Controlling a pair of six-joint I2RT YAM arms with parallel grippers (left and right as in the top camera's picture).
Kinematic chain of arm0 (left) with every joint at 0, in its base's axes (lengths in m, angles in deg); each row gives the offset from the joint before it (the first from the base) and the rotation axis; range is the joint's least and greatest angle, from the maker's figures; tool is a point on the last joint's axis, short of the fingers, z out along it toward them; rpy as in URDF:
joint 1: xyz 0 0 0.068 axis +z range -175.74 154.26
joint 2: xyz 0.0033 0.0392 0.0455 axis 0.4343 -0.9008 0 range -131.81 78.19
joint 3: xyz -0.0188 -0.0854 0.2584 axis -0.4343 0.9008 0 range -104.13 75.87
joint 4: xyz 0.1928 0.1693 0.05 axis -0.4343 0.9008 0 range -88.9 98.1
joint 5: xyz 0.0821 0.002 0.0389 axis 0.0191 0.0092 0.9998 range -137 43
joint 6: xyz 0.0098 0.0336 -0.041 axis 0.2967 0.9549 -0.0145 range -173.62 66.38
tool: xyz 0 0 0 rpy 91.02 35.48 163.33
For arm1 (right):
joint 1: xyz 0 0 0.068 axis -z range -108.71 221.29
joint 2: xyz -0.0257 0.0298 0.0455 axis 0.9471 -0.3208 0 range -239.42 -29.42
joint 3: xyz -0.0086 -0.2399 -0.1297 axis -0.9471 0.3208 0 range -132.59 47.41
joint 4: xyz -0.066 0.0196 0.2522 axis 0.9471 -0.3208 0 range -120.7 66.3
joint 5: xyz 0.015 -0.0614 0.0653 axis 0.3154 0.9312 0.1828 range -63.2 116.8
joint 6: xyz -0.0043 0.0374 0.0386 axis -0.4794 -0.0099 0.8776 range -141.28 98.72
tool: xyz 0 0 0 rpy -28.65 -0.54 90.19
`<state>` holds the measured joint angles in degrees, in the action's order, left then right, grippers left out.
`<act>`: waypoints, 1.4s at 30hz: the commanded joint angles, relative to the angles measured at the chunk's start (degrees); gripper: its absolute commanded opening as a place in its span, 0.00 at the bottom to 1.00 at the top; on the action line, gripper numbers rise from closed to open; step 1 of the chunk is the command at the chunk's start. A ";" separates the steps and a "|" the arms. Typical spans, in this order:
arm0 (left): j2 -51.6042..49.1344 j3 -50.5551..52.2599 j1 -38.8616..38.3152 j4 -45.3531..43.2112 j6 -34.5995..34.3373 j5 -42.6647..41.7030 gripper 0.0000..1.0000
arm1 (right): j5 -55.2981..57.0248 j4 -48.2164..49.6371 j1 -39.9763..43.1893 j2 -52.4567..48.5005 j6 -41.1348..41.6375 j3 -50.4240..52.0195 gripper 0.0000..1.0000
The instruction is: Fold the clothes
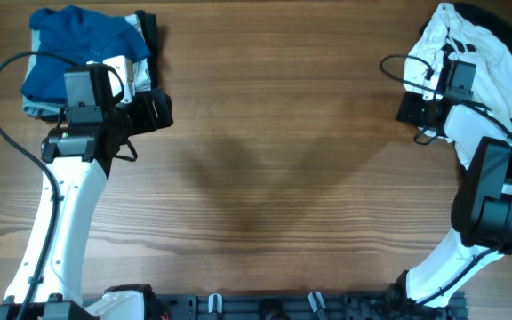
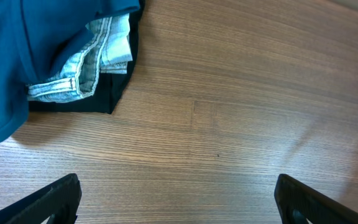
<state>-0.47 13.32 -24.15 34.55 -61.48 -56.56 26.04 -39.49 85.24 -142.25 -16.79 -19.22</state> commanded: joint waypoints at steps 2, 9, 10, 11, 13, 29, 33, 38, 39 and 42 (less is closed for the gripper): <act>-0.13 -0.94 -0.20 -0.22 -0.13 -1.11 1.00 | 2.60 -1.22 -0.04 -0.87 3.39 -0.55 0.68; -0.13 -0.94 -0.20 -0.22 -0.13 -1.11 1.00 | 8.09 -6.16 -0.07 -0.04 9.73 -0.52 0.57; -0.13 -0.94 -0.20 -0.22 -0.13 -1.11 1.00 | 8.13 -7.04 -0.07 -0.22 10.43 -0.48 0.57; -0.13 -0.94 -0.20 -0.22 -0.13 -1.11 1.00 | 8.33 -7.45 -0.09 -0.35 10.97 -0.37 0.56; -0.13 -0.94 -0.20 -0.22 -0.13 -1.11 1.00 | 8.55 -8.09 -0.13 -0.81 10.93 -0.37 0.53; -0.13 -0.94 -0.20 -3.32 -0.13 -1.09 0.97 | -9.57 -18.45 -6.32 0.57 4.70 -6.73 0.04; -0.13 -0.94 -0.20 -4.87 -0.13 -0.85 0.95 | -14.32 -24.20 -13.57 3.48 3.02 -14.32 0.04; -0.13 -0.94 0.22 -5.20 -0.15 1.11 0.95 | -14.78 -25.68 -25.20 4.33 3.13 -21.27 0.04; -0.13 -0.94 0.55 -5.20 -0.15 1.38 0.95 | -14.78 -25.29 -27.23 4.33 3.19 -21.79 0.04; -0.13 -0.94 2.19 -5.18 -0.15 1.51 0.95 | -14.78 -23.67 -36.09 4.33 3.32 -23.63 0.04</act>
<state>-0.49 13.32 -23.83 29.57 -61.48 -56.17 15.14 -64.17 58.10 -139.41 -12.57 -40.44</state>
